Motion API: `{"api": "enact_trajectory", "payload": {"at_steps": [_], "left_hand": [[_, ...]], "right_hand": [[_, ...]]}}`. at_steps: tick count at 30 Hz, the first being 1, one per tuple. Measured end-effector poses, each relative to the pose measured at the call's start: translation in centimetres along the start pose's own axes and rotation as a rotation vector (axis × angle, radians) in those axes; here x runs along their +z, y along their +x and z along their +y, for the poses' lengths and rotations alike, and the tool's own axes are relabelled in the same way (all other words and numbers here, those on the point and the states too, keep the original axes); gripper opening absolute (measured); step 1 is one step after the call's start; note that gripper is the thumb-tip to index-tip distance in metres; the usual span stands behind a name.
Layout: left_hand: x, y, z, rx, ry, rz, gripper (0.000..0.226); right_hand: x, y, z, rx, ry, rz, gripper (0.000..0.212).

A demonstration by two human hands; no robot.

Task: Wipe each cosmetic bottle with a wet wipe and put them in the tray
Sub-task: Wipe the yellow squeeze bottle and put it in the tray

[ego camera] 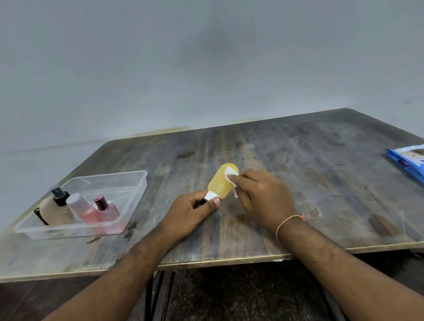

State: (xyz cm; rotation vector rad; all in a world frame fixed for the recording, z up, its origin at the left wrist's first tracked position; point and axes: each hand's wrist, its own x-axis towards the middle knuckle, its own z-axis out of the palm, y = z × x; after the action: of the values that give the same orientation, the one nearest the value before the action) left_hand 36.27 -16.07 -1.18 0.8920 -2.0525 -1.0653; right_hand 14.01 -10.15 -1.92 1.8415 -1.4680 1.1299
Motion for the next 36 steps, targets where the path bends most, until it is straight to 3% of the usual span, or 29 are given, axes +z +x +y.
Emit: {"api": "enact_trajectory", "payload": {"at_steps": [4, 13, 17, 23, 31, 36], "left_hand": [[0.0, -0.2, 0.1, 0.007, -0.028, 0.026, 0.019], [0.1, -0.2, 0.0, 0.040, -0.016, 0.046, 0.024], [0.1, 0.0, -0.3, 0.033, -0.031, 0.070, 0.019], [0.0, 0.2, -0.5, 0.018, -0.027, 0.110, 0.017], [0.0, 0.3, -0.6, 0.030, -0.040, 0.127, 0.016], [-0.1, 0.4, -0.9, 0.044, -0.027, 0.098, 0.018]], "right_hand": [[-0.1, 0.1, 0.1, 0.013, 0.019, -0.011, 0.034], [-0.4, -0.1, -0.6, -0.230, 0.199, -0.159, 0.030], [-0.3, 0.0, -0.7, -0.212, 0.174, -0.130, 0.030], [-0.2, 0.1, -0.2, -0.038, 0.079, -0.047, 0.031], [0.1, 0.0, -0.4, -0.179, 0.168, -0.078, 0.031], [0.0, 0.0, -0.2, -0.115, 0.120, -0.063, 0.030]]}}
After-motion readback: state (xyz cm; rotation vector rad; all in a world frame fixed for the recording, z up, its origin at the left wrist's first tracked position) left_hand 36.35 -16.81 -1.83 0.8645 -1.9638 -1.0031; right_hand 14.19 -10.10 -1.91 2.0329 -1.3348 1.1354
